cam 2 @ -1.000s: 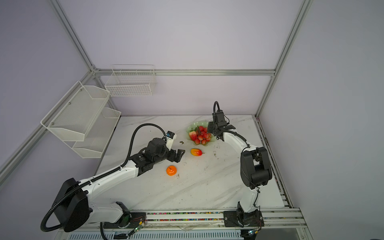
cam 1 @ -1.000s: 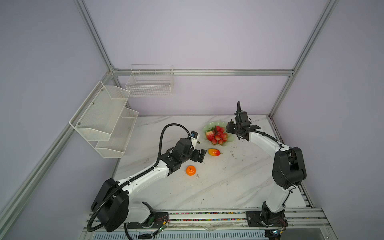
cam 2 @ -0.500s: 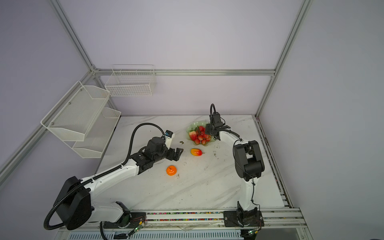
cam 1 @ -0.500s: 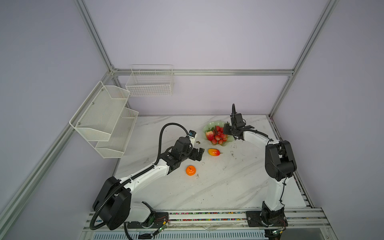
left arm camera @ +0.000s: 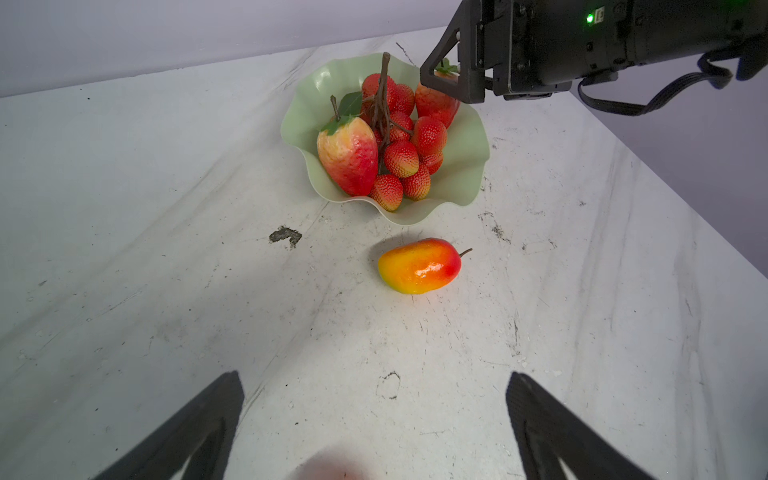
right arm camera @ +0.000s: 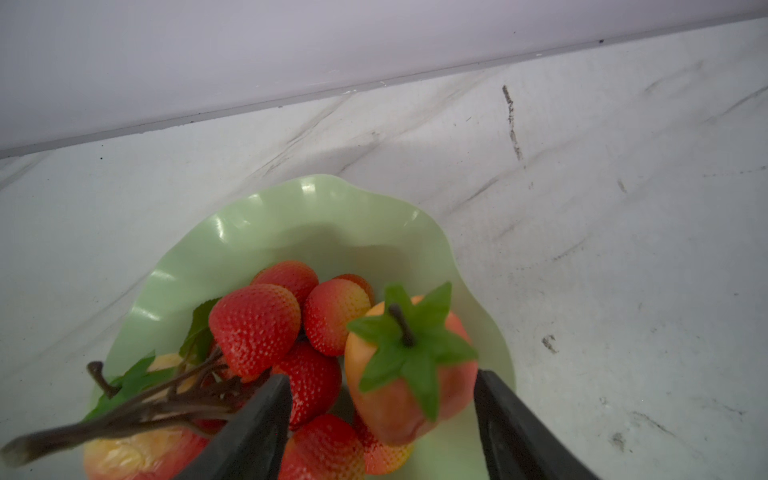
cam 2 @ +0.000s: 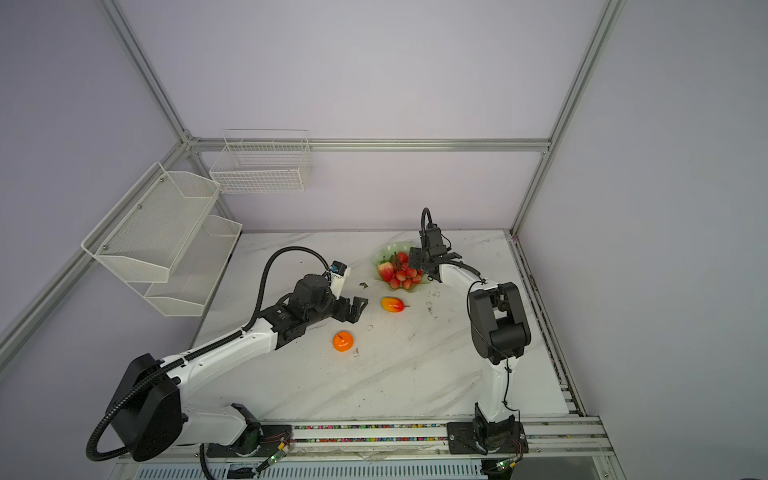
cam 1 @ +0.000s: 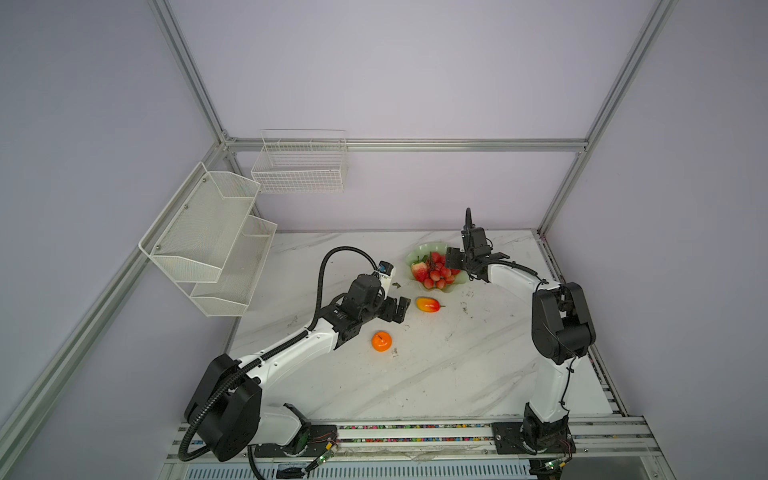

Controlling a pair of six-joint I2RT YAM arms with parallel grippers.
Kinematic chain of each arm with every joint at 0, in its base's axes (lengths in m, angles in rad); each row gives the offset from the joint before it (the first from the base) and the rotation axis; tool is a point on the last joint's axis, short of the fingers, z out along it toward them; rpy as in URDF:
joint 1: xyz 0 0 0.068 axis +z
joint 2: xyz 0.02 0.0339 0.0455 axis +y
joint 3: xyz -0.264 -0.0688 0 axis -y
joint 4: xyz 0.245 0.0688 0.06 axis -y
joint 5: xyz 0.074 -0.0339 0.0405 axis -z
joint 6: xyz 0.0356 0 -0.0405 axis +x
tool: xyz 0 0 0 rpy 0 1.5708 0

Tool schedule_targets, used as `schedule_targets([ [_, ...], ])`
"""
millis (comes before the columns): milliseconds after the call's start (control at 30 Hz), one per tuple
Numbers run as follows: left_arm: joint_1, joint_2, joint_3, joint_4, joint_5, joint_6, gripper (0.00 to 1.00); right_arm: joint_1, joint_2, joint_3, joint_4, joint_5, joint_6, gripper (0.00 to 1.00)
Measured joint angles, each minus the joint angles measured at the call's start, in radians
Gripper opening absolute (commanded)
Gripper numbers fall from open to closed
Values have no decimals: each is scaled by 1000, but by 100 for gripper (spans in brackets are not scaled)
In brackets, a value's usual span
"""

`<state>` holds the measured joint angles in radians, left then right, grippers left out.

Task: Place and organize the fake fruits in the fruit bowl
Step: 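Lower the right gripper onto the mango beside the bowl and grasp it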

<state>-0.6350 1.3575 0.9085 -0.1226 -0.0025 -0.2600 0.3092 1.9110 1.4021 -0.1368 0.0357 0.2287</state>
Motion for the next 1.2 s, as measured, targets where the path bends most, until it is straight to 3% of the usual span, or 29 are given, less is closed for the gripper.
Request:
schedule_targets([
  [300, 29, -134, -15, -55, 12, 15, 100, 101, -430, -341, 61, -134, -59, 86],
  [400, 51, -193, -38, -60, 21, 18, 100, 152, -502, -420, 75, -174, -58, 87],
  [600, 61, -210, -45, -83, 28, 18, 100, 177, -464, -484, 77, -211, -58, 87],
  [1200, 61, -210, -71, -83, 33, 10, 100, 229, -258, -466, 104, -235, -59, 87],
])
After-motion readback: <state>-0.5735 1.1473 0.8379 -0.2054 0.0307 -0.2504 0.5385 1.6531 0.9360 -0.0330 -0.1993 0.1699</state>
